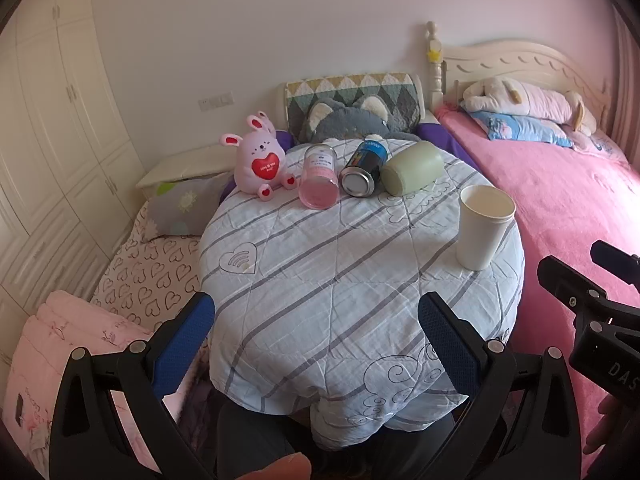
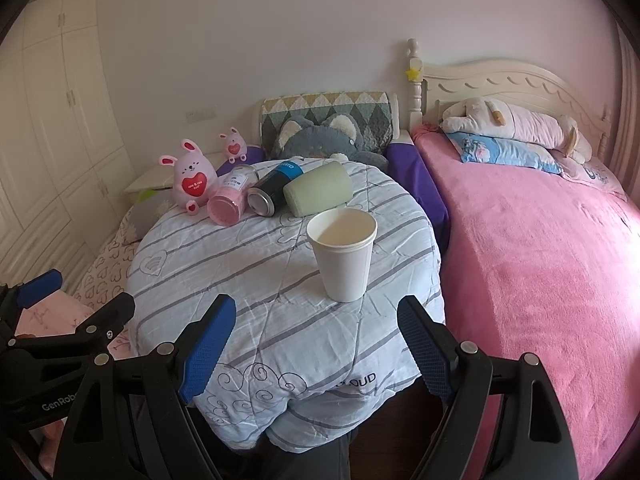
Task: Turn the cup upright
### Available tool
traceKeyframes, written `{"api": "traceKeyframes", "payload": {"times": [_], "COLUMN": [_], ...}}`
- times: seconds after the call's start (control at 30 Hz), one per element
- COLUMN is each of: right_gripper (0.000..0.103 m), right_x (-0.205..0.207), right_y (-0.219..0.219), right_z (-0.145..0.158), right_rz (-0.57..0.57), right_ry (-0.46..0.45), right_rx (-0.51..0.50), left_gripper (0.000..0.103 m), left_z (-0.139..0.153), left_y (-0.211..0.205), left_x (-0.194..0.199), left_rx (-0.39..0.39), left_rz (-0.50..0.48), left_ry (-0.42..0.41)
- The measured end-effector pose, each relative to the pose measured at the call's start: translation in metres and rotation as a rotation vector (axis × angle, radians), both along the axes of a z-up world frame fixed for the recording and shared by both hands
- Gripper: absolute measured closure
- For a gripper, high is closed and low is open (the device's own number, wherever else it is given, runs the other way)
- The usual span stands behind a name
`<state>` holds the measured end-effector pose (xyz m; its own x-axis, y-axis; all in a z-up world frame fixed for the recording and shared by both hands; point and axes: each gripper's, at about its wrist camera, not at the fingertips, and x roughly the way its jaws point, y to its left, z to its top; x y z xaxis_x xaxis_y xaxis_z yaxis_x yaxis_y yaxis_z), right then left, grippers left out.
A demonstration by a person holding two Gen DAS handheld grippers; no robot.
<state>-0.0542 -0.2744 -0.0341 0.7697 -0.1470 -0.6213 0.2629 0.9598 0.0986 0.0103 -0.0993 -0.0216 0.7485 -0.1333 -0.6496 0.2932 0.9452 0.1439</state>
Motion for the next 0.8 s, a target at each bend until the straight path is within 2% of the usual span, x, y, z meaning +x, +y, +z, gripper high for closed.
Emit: {"api": "traceKeyframes", "payload": {"times": [0.8], "right_gripper": [0.019], "right_x": [0.0011], "right_y": [-0.0017], "right_z": [-0.0033], "right_rz": [-0.004], "right_ry": [0.006], "right_rx": [0.005], "left_gripper": [0.0], "left_z": [-0.0023], "left_y": [-0.0003], "left_x": [-0.003], "left_rx": [-0.011], "left_rz": [-0.016], "left_ry": [-0.001]}}
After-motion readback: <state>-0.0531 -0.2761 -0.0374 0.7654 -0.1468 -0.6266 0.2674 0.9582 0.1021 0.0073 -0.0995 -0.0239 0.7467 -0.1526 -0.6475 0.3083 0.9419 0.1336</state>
